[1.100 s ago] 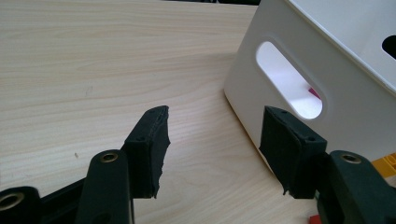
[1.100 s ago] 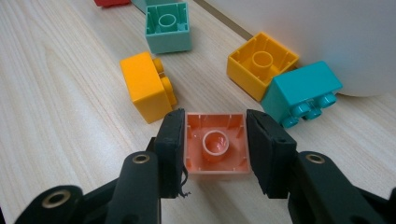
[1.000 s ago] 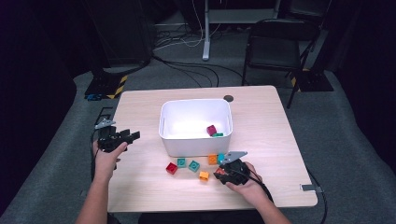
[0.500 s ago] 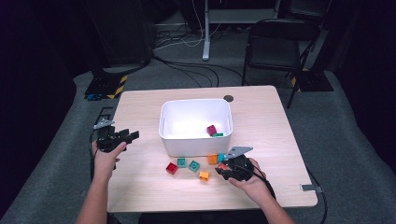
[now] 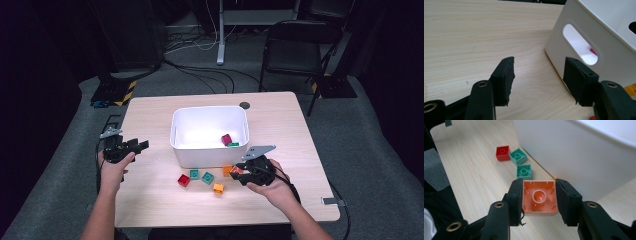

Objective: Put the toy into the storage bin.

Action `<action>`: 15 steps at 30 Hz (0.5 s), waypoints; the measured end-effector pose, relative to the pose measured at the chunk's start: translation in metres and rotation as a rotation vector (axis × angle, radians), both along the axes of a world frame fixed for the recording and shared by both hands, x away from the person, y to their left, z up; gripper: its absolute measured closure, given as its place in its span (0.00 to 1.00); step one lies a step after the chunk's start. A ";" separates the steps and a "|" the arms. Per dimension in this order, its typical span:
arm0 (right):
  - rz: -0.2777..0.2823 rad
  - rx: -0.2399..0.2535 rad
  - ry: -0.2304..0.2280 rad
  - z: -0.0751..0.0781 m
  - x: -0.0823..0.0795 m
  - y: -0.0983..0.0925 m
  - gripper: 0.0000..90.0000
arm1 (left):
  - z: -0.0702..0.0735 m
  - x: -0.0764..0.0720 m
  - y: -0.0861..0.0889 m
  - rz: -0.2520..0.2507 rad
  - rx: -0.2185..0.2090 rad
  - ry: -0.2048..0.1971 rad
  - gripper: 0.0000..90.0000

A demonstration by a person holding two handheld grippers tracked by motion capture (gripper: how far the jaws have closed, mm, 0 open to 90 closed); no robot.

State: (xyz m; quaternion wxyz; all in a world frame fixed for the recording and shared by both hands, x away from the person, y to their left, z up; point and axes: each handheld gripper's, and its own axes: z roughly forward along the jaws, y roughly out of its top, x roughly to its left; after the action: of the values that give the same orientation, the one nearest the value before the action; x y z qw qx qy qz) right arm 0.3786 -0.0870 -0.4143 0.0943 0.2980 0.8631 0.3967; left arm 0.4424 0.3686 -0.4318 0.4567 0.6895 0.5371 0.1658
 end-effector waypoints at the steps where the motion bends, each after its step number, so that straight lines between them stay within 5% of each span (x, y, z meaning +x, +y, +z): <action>1: 0.007 0.001 -0.005 0.003 0.001 -0.001 0.65 | 0.000 0.000 0.000 0.000 -0.001 0.001 0.46; 15: 0.011 0.024 0.003 0.041 0.009 -0.009 0.65 | 0.000 0.000 0.000 0.000 -0.003 0.004 0.46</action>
State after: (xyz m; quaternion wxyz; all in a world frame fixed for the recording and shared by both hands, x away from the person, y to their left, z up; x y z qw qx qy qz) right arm 0.3877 -0.0955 -0.3735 0.0871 0.2948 0.8601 0.4071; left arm 0.4424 0.3687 -0.4323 0.4564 0.6892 0.5385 0.1637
